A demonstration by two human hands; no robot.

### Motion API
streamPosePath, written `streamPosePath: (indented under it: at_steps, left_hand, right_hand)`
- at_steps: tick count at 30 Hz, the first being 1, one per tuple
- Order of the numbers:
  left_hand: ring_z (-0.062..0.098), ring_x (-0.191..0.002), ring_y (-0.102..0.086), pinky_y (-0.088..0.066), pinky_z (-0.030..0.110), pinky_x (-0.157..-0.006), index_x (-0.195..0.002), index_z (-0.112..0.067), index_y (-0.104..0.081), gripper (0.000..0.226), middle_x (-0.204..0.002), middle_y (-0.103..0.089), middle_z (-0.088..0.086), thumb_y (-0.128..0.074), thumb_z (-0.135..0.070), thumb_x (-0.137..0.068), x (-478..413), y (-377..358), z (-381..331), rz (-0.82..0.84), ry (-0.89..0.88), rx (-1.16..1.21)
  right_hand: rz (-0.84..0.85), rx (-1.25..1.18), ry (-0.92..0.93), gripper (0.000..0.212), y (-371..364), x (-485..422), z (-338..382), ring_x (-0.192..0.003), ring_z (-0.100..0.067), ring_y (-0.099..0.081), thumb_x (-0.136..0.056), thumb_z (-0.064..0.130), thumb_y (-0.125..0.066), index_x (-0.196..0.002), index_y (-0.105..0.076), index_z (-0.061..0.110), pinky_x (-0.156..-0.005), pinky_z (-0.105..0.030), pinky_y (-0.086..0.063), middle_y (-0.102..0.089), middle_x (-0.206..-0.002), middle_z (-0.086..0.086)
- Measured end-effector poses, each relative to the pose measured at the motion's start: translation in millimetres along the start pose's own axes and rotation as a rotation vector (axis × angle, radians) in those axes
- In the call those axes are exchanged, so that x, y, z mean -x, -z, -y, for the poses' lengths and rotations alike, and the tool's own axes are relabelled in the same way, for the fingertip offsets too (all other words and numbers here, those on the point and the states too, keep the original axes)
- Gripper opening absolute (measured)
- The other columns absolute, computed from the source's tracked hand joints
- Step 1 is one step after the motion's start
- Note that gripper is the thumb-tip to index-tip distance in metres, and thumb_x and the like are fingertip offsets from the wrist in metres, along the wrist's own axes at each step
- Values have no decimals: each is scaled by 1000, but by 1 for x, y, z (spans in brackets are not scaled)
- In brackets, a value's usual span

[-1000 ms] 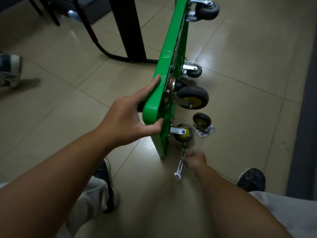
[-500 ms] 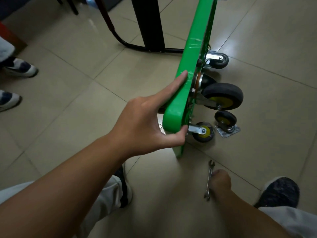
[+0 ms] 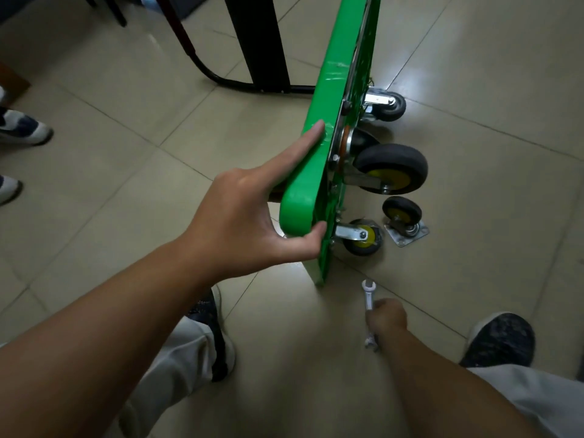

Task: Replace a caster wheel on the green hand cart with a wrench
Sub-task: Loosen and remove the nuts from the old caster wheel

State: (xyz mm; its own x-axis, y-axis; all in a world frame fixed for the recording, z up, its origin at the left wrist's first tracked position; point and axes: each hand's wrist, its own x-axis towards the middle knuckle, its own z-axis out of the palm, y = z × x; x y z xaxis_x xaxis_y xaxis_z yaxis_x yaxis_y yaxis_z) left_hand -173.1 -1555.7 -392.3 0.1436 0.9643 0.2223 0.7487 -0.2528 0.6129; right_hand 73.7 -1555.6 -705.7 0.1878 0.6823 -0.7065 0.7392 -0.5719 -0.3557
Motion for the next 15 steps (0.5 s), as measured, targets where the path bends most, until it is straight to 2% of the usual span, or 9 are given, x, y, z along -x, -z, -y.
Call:
streamPosePath:
  at_steps: [2,3,5,8,10,12,15]
  left_hand:
    - [12,-110,-71,-62,35,-88,-161,-22,-29,98,-138,-65,1,-79,-44,-80,0,1,1,9,-2,-11]
    - [12,-110,-72,-62,36,-87,-161,-24,-28,98,-137,-65,1,-78,-45,-79,0,1,1,13,0,-11]
    - [10,-108,-72,-62,36,-87,-162,-30,-26,99,-134,-68,-1,-76,-49,-78,0,1,1,18,13,-10]
    - [7,-103,-73,-62,35,-88,-160,-43,-22,100,-127,-72,-5,-74,-54,-75,1,3,-1,23,51,-14]
    - [5,-99,-73,-61,34,-87,-159,-49,-20,101,-123,-74,-6,-72,-55,-73,2,5,-3,28,74,8]
    - [4,-96,-74,-61,34,-86,-158,-53,-18,101,-119,-75,-6,-71,-56,-72,2,6,-4,36,87,37]
    - [2,-98,-73,-61,33,-88,-157,-56,-15,103,-126,-72,-6,-70,-59,-70,3,7,-4,57,94,69]
  right_hand:
    - [61,115,106,20,16,3,11,-84,-31,-67,-86,7,-62,-67,-67,11,-64,-24,-40,-67,-78,-13]
    - [94,194,174,12,29,6,20,-94,-31,-68,-88,11,-65,-80,-73,8,-69,-23,-40,-71,-90,-14]
    - [158,373,333,22,64,15,49,-105,-30,-65,-91,22,-68,-103,-74,4,-75,-23,-41,-70,-105,-14]
    - [224,692,586,27,135,53,114,-103,-28,-64,-92,25,-66,-112,-67,6,-77,-29,-47,-65,-106,-10]
    - [170,821,715,26,181,93,154,-95,-27,-66,-94,29,-65,-107,-69,6,-79,-33,-52,-70,-103,-10]
    - [116,772,831,23,220,137,180,-86,-21,-69,-94,32,-67,-98,-74,11,-76,-32,-54,-74,-93,-6]
    - [80,415,936,16,258,193,196,-67,-4,-70,-92,33,-70,-88,-74,18,-67,-25,-58,-74,-76,4]
